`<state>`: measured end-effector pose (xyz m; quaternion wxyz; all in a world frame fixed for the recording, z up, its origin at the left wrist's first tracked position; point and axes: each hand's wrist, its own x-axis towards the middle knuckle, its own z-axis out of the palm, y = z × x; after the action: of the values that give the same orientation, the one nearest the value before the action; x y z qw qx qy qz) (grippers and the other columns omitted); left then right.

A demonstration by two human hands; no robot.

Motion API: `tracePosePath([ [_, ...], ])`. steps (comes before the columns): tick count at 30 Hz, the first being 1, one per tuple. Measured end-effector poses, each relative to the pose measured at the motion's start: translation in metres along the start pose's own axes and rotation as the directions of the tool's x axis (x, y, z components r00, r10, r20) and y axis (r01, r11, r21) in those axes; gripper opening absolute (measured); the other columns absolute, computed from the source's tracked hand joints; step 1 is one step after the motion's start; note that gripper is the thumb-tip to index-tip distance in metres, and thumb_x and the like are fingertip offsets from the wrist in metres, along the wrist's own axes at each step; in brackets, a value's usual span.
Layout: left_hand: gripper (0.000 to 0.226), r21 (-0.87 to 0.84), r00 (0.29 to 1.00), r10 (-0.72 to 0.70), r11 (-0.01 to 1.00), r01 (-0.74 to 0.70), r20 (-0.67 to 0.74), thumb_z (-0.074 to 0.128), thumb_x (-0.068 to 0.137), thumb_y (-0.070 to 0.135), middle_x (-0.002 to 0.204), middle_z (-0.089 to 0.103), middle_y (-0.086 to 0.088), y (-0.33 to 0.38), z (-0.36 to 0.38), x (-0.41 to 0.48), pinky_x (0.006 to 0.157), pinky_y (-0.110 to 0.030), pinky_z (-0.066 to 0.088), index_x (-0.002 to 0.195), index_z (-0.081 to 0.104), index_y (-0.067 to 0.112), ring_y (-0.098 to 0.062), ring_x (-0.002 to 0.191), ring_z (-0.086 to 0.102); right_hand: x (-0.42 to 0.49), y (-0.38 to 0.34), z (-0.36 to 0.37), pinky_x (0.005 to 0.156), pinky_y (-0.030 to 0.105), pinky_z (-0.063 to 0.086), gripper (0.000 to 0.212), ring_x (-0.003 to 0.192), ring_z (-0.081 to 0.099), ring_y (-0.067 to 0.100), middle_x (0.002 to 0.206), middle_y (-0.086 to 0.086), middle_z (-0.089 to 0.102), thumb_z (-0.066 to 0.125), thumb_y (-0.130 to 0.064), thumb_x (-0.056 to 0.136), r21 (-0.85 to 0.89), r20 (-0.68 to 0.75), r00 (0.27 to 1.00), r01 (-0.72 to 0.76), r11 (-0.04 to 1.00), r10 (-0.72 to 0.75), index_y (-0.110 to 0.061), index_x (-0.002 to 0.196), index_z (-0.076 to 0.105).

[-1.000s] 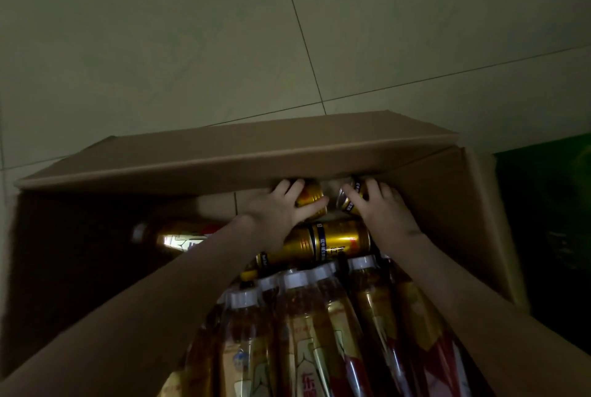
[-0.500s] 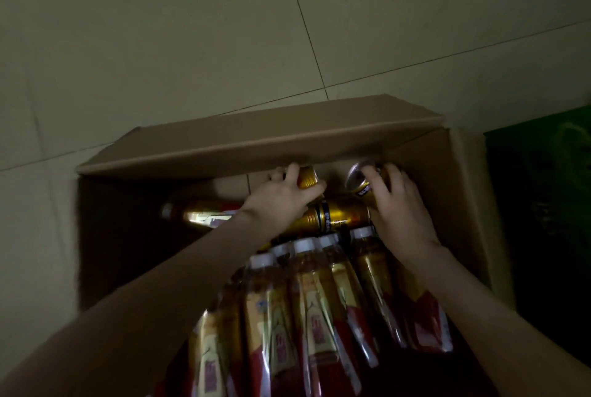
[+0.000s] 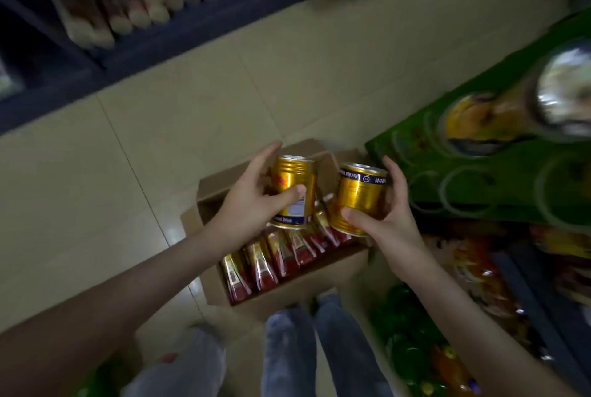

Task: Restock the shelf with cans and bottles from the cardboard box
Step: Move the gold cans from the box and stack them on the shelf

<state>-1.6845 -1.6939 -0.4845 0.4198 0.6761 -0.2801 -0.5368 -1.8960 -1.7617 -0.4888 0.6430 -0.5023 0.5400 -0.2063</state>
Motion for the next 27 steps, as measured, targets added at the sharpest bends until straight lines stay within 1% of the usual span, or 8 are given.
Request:
tracePosePath([
  [3,0.080,-0.136,0.997,-0.024,0.990,0.034,0.072,0.076,0.068,0.028,0.104,0.065,0.011,0.093,0.020,-0.052,0.077,-0.025,0.054,0.141,0.043,0.026,-0.008,0.095,0.066,-0.065,-0.075,-0.017,0.084,0.037,0.055,0.091,0.105,0.064,0.015,0.125,0.002,0.056,0.086,-0.024,0.056,0.050,-0.053,0.994,0.100,0.994,-0.097,-0.049,0.123,0.031],
  [5,0.069,-0.228,0.989,-0.007,0.973,0.042,0.151,0.073,0.070,0.023,0.105,0.069,-0.003,0.142,0.036,-0.085,0.069,-0.029,0.056,0.134,0.049,0.012,-0.018,0.089,0.068,-0.107,-0.114,-0.033,0.084,0.039,0.054,0.081,0.106,0.063,0.018,0.121,0.003,0.057,0.083,-0.032,0.049,0.082,-0.090,0.982,0.176,0.981,-0.169,-0.045,0.111,0.033],
  [7,0.056,-0.289,0.966,0.027,0.956,0.050,0.258,0.069,0.072,0.019,0.104,0.071,-0.013,0.184,0.054,-0.118,0.070,-0.031,0.058,0.124,0.055,0.004,-0.023,0.086,0.069,-0.149,-0.145,-0.054,0.079,0.033,0.055,0.077,0.104,0.064,0.016,0.120,0.003,0.058,0.083,-0.030,0.051,0.103,-0.104,0.963,0.260,0.960,-0.250,-0.042,0.108,0.033],
  [11,0.042,-0.216,0.899,0.152,0.974,-0.066,0.411,0.074,0.076,0.018,0.106,0.071,-0.016,0.253,0.105,-0.186,0.089,-0.040,0.055,0.114,0.062,0.004,-0.026,0.094,0.068,-0.240,-0.178,-0.109,0.073,0.027,0.056,0.079,0.098,0.066,0.010,0.120,0.000,0.058,0.084,-0.009,0.062,0.185,-0.217,0.909,0.397,0.899,-0.356,-0.043,0.113,0.033],
  [17,0.034,-0.159,0.713,0.256,0.966,-0.202,0.653,0.065,0.072,0.022,0.094,0.074,-0.010,0.293,0.220,-0.316,0.073,-0.030,0.058,0.102,0.069,0.007,-0.018,0.081,0.071,-0.408,-0.163,-0.197,0.085,0.044,0.055,0.078,0.113,0.060,0.016,0.124,-0.010,0.057,0.088,-0.058,0.045,0.107,-0.442,0.741,0.603,0.790,-0.506,-0.057,0.109,0.045],
  [19,0.036,-0.173,0.636,0.286,0.956,-0.235,0.717,0.080,0.062,0.027,0.089,0.074,-0.008,0.288,0.260,-0.365,0.064,-0.026,0.057,0.092,0.074,0.009,-0.016,0.075,0.071,-0.479,-0.147,-0.227,0.083,0.039,0.056,0.077,0.111,0.061,0.015,0.123,-0.013,0.059,0.087,-0.051,0.049,0.033,-0.496,0.671,0.650,0.760,-0.552,-0.056,0.115,0.047],
  [22,0.062,-0.213,0.526,0.329,0.939,-0.270,0.784,0.094,0.031,0.043,0.083,0.075,-0.007,0.284,0.317,-0.430,0.061,-0.025,0.056,0.083,0.078,0.013,-0.015,0.072,0.072,-0.586,-0.135,-0.267,0.074,0.026,0.056,0.073,0.105,0.064,0.010,0.120,-0.019,0.060,0.077,-0.039,0.056,-0.106,-0.507,0.597,0.673,0.732,-0.622,-0.059,0.120,0.048],
  [27,0.060,-0.258,0.362,0.369,0.912,-0.320,0.856,0.093,0.036,0.042,0.089,0.075,-0.007,0.303,0.397,-0.513,0.066,-0.028,0.057,0.088,0.078,0.016,-0.017,0.078,0.072,-0.701,-0.128,-0.324,0.072,0.027,0.057,0.076,0.106,0.060,0.005,0.124,-0.027,0.052,0.079,-0.031,0.064,-0.267,-0.539,0.552,0.604,0.751,-0.636,-0.060,0.125,0.044],
])
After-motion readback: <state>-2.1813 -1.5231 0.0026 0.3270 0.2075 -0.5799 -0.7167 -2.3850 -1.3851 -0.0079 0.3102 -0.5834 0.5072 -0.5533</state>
